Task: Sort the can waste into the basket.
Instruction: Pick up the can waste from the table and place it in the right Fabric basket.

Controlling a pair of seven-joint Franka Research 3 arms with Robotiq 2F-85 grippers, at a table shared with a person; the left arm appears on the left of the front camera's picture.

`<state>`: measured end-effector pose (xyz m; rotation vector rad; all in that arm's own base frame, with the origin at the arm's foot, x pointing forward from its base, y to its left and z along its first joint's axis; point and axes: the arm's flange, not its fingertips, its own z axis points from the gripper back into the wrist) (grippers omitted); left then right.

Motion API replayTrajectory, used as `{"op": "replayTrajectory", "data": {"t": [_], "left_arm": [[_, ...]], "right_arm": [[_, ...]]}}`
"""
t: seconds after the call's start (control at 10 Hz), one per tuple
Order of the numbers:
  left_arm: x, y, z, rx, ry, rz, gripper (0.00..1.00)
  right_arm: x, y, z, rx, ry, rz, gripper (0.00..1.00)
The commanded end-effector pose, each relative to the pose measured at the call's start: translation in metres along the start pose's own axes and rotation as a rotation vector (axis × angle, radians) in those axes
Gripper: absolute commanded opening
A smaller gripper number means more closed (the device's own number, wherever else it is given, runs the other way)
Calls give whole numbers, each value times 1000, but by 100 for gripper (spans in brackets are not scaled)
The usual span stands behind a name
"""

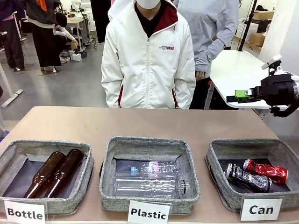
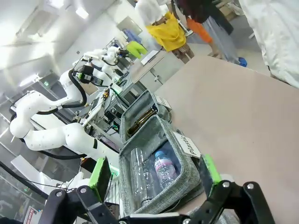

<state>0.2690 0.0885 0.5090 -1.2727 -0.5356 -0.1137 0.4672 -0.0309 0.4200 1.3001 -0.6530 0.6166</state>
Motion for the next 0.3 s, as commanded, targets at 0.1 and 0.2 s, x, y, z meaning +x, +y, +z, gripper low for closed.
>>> {"op": "replayTrajectory", "data": {"t": [0.1, 0.2], "left_arm": [[1, -3, -1, -17, -7, -11, 100], [1, -3, -1, -17, -7, -11, 100]], "right_arm": [[2, 1, 0, 4, -1, 4, 100], [2, 1, 0, 4, -1, 4, 100]]}}
